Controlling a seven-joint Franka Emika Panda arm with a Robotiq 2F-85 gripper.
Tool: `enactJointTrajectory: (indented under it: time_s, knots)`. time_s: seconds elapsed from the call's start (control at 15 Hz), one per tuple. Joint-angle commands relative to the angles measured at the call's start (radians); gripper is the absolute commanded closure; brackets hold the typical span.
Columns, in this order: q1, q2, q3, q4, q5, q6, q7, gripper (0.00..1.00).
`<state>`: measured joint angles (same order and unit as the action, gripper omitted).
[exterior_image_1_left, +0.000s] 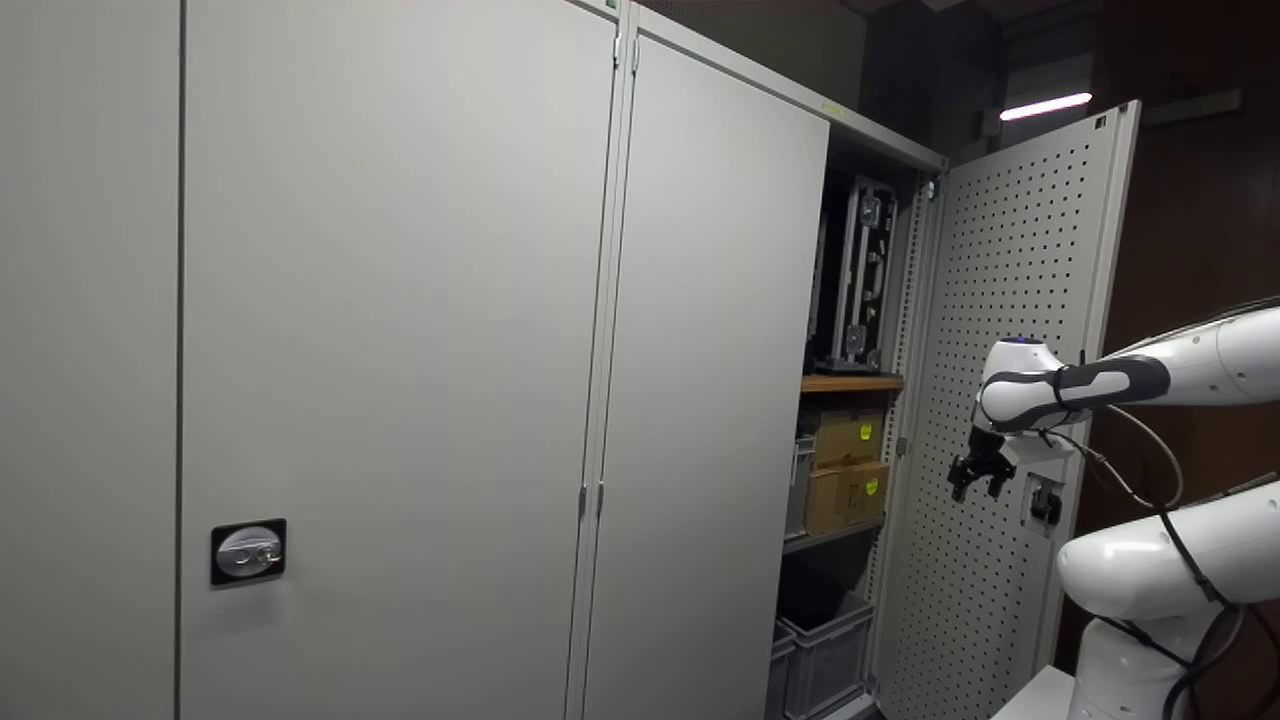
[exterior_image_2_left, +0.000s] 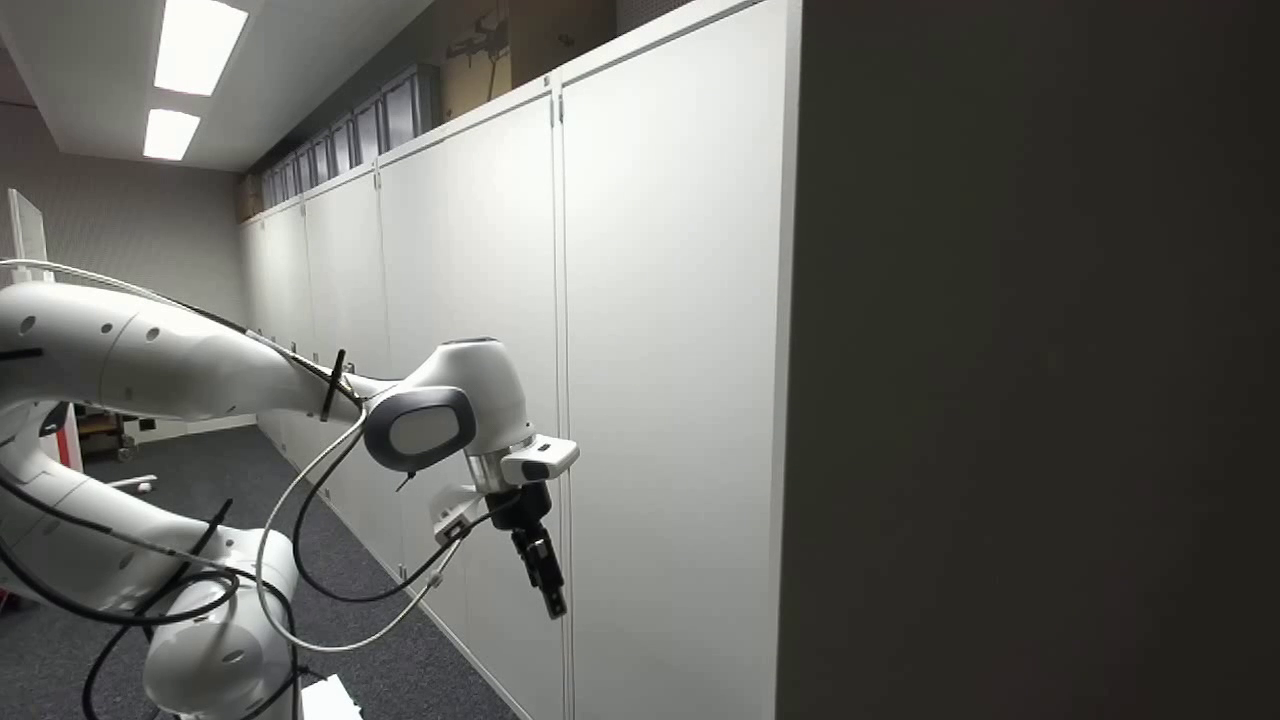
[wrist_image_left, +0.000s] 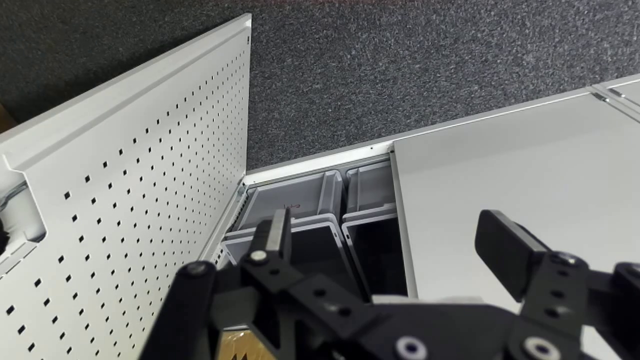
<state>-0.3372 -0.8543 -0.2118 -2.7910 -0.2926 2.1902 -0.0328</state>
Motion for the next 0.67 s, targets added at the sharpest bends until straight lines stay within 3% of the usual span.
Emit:
enactJointTrajectory:
  time_s: [0.0, 0.07, 0.6]
  knots:
    - [-0.023, 0.008, -0.004, 0.003, 0.015, 0.035, 0.04, 0.0]
    - [-0.032, 0.01, -0.001, 0.004, 0.025, 0.008, 0.064, 0.0]
    - [-0.118, 0.023, -0.022, 0.004, -0.028, 0.114, 0.089, 0.0]
